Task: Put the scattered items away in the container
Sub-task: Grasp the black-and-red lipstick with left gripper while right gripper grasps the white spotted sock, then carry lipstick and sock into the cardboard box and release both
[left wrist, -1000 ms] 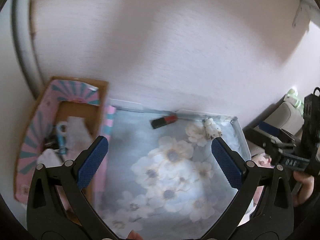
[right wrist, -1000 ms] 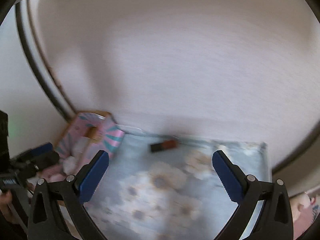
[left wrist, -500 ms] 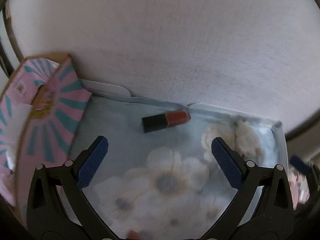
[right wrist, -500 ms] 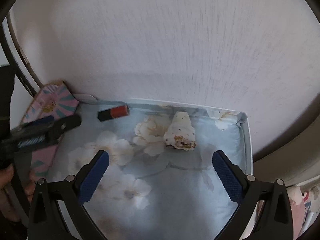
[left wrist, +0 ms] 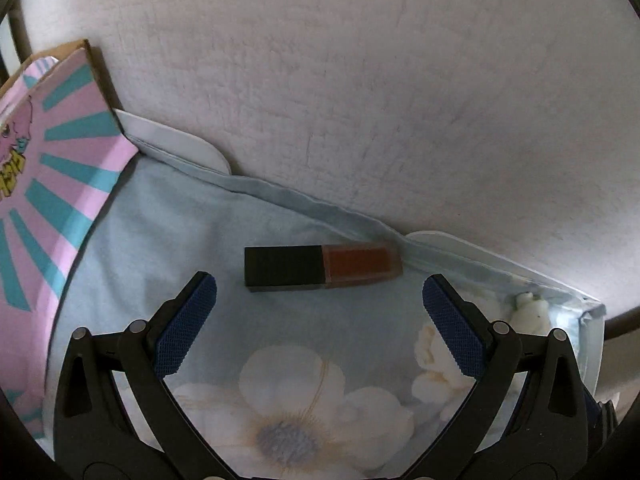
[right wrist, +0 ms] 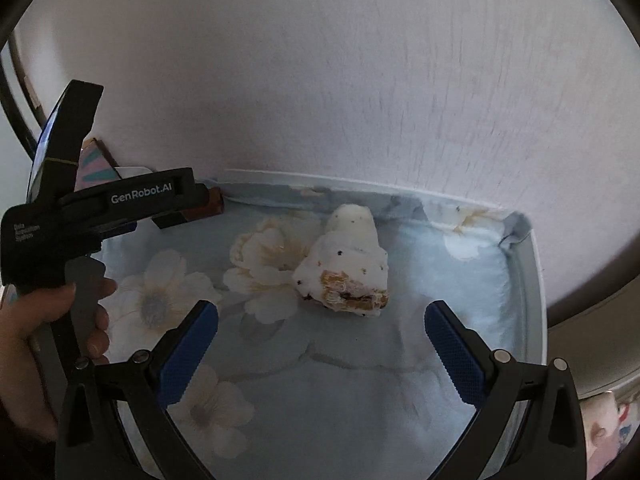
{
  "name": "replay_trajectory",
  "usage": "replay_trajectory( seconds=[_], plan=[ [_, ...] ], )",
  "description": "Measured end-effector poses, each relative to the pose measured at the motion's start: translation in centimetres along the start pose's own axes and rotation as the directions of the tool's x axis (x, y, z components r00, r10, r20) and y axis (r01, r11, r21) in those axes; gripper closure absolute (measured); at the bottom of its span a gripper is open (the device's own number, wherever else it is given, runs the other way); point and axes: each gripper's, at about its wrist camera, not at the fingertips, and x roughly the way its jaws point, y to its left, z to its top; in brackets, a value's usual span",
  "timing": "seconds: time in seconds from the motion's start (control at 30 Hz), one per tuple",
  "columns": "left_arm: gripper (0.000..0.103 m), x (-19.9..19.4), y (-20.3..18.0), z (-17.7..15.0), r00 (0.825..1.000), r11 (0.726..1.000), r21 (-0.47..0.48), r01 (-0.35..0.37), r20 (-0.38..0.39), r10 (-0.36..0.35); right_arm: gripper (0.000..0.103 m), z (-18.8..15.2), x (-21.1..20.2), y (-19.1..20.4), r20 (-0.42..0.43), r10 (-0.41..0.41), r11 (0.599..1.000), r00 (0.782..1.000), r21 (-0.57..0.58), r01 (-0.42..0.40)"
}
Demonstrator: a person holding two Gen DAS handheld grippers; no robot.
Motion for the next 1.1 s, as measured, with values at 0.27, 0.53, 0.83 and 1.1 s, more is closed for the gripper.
replay_trajectory(
  seconds=[0.27, 0.53, 0.83, 1.1],
  plan=[
    [0.000, 0.9, 0.0, -0.1, 0.999, 0.999, -0.017, -0.031, 0.007, 0.031, 0.000, 0.7, 1.2, -0.4, 0.008, 0.011, 1.000, 1.000, -0.017, -0.011],
    [0.019, 0.9, -0.1, -0.3, 0.998, 0.998, 0.016, -0.061, 0.025, 0.060, 0.024, 0.9, 2.7, -0.2, -0.014, -0.006, 0.998, 1.000, -0.068, 0.005],
    [0.020, -0.8, 0.7, -0.7, 1.000, 1.000, 0.019, 0.003, 0.015, -0.004, 0.075, 1.0, 1.9, -1.4, -0.006, -0.007, 0.999, 1.000, -0.049, 0.007],
    [0.020, -5.6, 1.1, -1.6, 0.998, 0.992, 0.117, 0.054, 0.019, -0.057, 0.077, 1.3, -0.7, -1.6, 0.041, -0.017, 1.000, 0.999, -0.025, 0.018]
  ],
)
